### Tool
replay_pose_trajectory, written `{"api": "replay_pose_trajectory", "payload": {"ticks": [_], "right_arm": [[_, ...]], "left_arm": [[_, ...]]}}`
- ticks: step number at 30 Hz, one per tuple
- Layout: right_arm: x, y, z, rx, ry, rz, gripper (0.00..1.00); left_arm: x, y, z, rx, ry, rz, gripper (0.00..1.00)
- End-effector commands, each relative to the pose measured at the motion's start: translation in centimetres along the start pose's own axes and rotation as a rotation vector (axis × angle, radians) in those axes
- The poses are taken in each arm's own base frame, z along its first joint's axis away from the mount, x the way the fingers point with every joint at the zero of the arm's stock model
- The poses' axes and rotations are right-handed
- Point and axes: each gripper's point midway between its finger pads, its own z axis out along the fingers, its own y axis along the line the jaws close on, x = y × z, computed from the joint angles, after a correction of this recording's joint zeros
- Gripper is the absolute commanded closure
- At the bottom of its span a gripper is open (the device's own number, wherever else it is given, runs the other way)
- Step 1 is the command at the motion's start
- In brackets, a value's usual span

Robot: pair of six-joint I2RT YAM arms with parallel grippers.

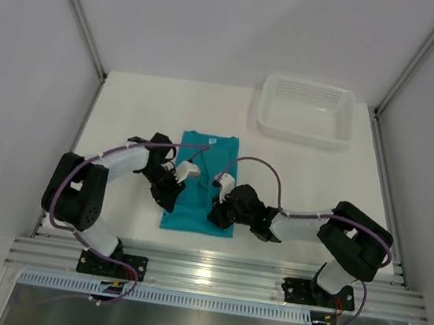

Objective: Roll the t-shirts
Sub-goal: Roll the tshirt

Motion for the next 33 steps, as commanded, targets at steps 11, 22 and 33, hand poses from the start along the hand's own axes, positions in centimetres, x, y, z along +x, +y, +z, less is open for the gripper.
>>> {"api": "replay_pose_trajectory", "payload": {"ticks": [11, 22, 33], "right_arm": [[-1.9, -1.0, 0.8, 0.052, -0.068, 0.105, 0.92], [-1.8, -1.4, 0.7, 0.071, -0.06, 0.114, 0.91], [-1.8, -1.3, 0.6, 0.072, -0.046, 0.104, 0.9]], "left_arm": [[-4.6, -0.7, -6.4, -0.266, -0.309, 0.206, 0.58], [-0.5, -2.5, -1.9, -0.476, -0.23, 0.66, 0.34], [1.7, -3.3, 0.9, -0.43, -0.15, 0.848, 0.3]]}}
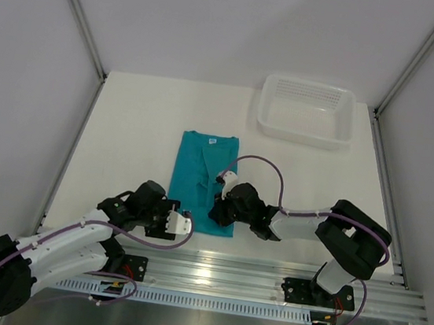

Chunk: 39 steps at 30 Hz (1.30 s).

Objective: Roll the t-shirts
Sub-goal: Roll the tshirt

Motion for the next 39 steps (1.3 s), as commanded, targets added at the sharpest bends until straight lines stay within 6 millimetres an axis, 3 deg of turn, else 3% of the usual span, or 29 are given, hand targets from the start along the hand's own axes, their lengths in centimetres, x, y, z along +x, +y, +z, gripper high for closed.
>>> {"api": "replay_pose_trajectory", "payload": {"ticks": [1, 9, 12, 15, 16, 18, 19, 23, 24, 26, 32, 36, 39], "right_arm": [[-1.8, 0.3, 0.1, 0.009, -0.039, -0.007, 0.9], [-1.8, 0.3, 0.1, 0.01, -0.026, -0.02, 0.89], [-1.9, 0.5, -0.1, 0.003, -0.03, -0.027, 0.89], [-2.2, 0.6, -0.4, 0.004, -0.031, -0.05, 0.87], [-2.2, 0.7, -0.5, 0.004, -0.024, -0.057, 0.87], [-2.3, 1.1, -0.9, -0.012, -0.024, -0.08, 0.85], [-2.3, 1.2, -1.1, -0.018, -0.017, -0.117, 0.83], [-2.3, 2.0, -3.0, -0.028, 0.015, -0.304, 0.75], [-3.0, 2.5, -3.9, -0.039, -0.005, -0.355, 0.69], [-1.9, 2.6, -5.1, -0.056, 0.042, -0.507, 0.62], [2.5, 3.1, -8.1, -0.151, 0.163, -0.945, 0.51], [3.3, 3.7, -7.9, -0.154, 0.155, -1.053, 0.48], [3.3, 2.9, -6.9, -0.085, 0.173, -1.107, 0.46]], "left_arm": [[-0.3, -0.1, 0.2, 0.011, -0.014, 0.075, 0.3], [1.2, -1.8, 1.1, 0.051, 0.021, 0.081, 0.31], [1.4, -0.7, 1.3, -0.01, 0.033, 0.083, 0.35], [1.5, -0.4, 1.2, -0.026, 0.043, 0.073, 0.48], [1.5, -0.3, 1.1, -0.029, 0.047, 0.072, 0.57], [1.5, -0.3, 0.8, -0.035, 0.047, 0.063, 0.67], [1.3, -0.2, 0.7, -0.039, 0.044, 0.059, 0.74], [0.4, -0.1, -0.1, -0.035, 0.018, 0.042, 0.87], [0.4, -0.3, -0.1, -0.027, 0.015, 0.041, 0.92], [0.0, -0.3, -0.3, -0.02, 0.001, 0.031, 0.98], [-0.8, -0.4, -0.6, -0.006, -0.02, -0.003, 0.99], [-1.3, -0.1, -0.9, -0.016, -0.036, -0.013, 0.99], [-1.4, -0.3, -1.0, -0.007, -0.04, -0.016, 0.99]]}}
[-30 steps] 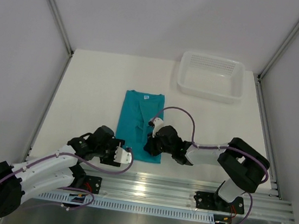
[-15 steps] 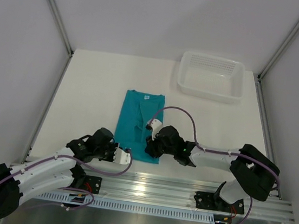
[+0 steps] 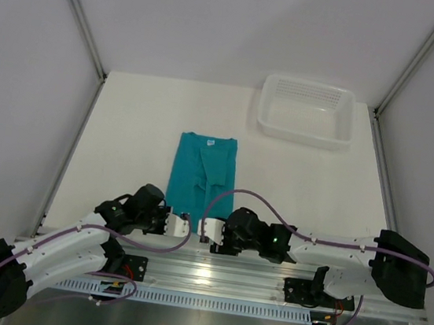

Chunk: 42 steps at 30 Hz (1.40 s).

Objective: Roll the t-shirts
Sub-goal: Roll the tshirt

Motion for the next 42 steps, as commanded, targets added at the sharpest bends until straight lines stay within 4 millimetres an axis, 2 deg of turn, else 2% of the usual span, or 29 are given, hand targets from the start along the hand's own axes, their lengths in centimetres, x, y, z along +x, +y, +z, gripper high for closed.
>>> {"api": "replay_pose_trajectory", "payload": {"ticks": [1, 5, 10, 15, 17, 19, 20, 21, 23, 25, 28, 29, 31, 33, 36, 40, 42], "right_arm": [[0.9, -1.3, 0.7, 0.066, 0.067, -0.136, 0.46], [2.7, -1.2, 2.3, 0.072, 0.154, -0.154, 0.46], [3.7, -1.2, 2.5, 0.105, 0.195, -0.148, 0.46], [4.3, -2.1, 2.2, 0.165, 0.219, -0.137, 0.46], [3.4, -2.4, 2.5, 0.182, 0.187, -0.133, 0.48], [3.5, -2.1, 2.7, 0.155, 0.192, -0.133, 0.54], [3.2, -2.2, 2.8, 0.151, 0.188, -0.127, 0.67], [3.7, -1.8, 2.6, 0.128, 0.211, -0.125, 0.78], [3.3, -1.3, 2.3, 0.096, 0.196, -0.116, 0.93], [2.4, -1.2, 1.7, 0.084, 0.158, -0.103, 0.95], [1.2, 0.3, 0.9, 0.001, 0.11, -0.069, 0.96], [0.4, 1.6, 0.2, -0.072, 0.072, -0.061, 0.96], [-0.8, 2.4, -0.5, -0.126, 0.034, -0.031, 0.97], [-1.3, 3.6, -1.2, -0.199, 0.02, -0.01, 0.98], [-1.6, 4.8, -1.8, -0.282, 0.032, 0.016, 0.98], [-2.1, 4.6, -2.1, -0.343, 0.019, 0.072, 0.98], [-1.8, 3.4, -1.9, -0.345, 0.015, 0.127, 0.98]], "left_arm": [[-1.9, 0.6, -0.7, 0.0, -0.059, -0.012, 0.99], [-1.8, 0.4, -0.7, 0.008, -0.056, -0.016, 0.98], [-1.8, 0.2, -0.9, 0.018, -0.054, -0.015, 0.99], [-1.6, -0.3, -0.8, 0.04, -0.051, -0.011, 0.99], [-1.7, -0.3, -0.8, 0.04, -0.055, -0.012, 0.99], [-2.1, -0.3, -1.0, 0.045, -0.068, -0.017, 0.99], [-2.3, -0.3, -1.1, 0.048, -0.072, -0.022, 0.99], [-2.5, -0.4, -1.1, 0.058, -0.085, -0.025, 0.99], [-2.2, -0.8, -1.3, 0.083, -0.073, -0.036, 0.99], [-2.1, -0.9, -1.5, 0.094, -0.068, -0.043, 0.99], [-2.3, -1.6, -2.3, 0.132, -0.07, -0.063, 0.99], [-1.9, -2.6, -2.7, 0.171, -0.053, -0.077, 0.99], [-2.3, -3.6, -3.4, 0.222, -0.067, -0.089, 0.99], [-2.0, -4.7, -4.0, 0.275, -0.045, -0.112, 0.98], [-1.7, -4.9, -4.1, 0.29, -0.028, -0.114, 0.98], [-2.4, -5.3, -4.5, 0.341, -0.046, -0.121, 0.97], [-3.0, -4.6, -4.6, 0.339, -0.069, -0.145, 0.97]]}}
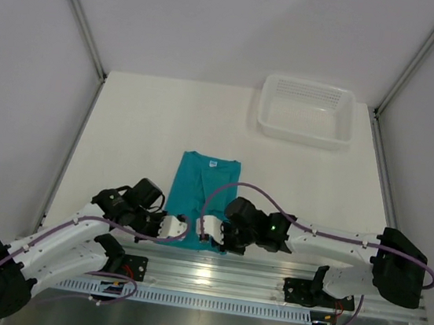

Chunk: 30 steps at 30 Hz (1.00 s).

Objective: Roll the t-shirts
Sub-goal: Roll the tshirt

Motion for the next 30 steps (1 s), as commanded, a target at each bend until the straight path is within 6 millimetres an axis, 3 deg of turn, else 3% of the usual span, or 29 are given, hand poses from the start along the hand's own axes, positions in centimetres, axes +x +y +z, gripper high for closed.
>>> {"api": "replay_pose_trajectory", "payload": {"ticks": [1, 2, 9, 15, 18, 22, 25, 29, 30], "right_arm": [[-1.1, -0.1, -0.5, -0.102, -0.045, 0.1, 0.99], [-1.3, -1.3, -0.9, -0.085, -0.06, 0.132, 0.99], [-0.4, -4.6, -0.7, -0.073, -0.07, 0.279, 0.92], [1.0, -7.4, -0.4, 0.002, -0.056, 0.396, 0.75], [1.5, -8.4, -0.6, 0.055, -0.055, 0.427, 0.67], [1.9, -9.6, -0.9, 0.131, -0.057, 0.445, 0.64], [1.7, -10.8, -1.5, 0.206, -0.062, 0.46, 0.64], [1.1, -12.3, -3.7, 0.337, -0.088, 0.485, 0.63], [0.2, -12.6, -4.8, 0.37, -0.128, 0.478, 0.63]], "left_arm": [[-2.1, 0.6, -1.3, 0.02, -0.075, -0.025, 0.97], [-2.6, 0.8, -1.6, 0.025, -0.097, -0.033, 0.98], [-2.7, 3.9, -2.0, 0.018, -0.108, -0.14, 0.98], [-2.1, 5.6, -1.1, 0.063, -0.077, -0.263, 0.98], [-2.1, 6.6, -0.9, 0.048, -0.072, -0.308, 0.92], [-2.1, 7.6, -0.5, 0.033, -0.063, -0.35, 0.9], [-1.6, 7.6, 0.1, 0.043, -0.04, -0.384, 0.9], [-0.7, 8.0, 0.8, 0.047, 0.002, -0.423, 0.91], [-0.5, 8.0, 1.1, 0.059, 0.012, -0.432, 0.91]]}}
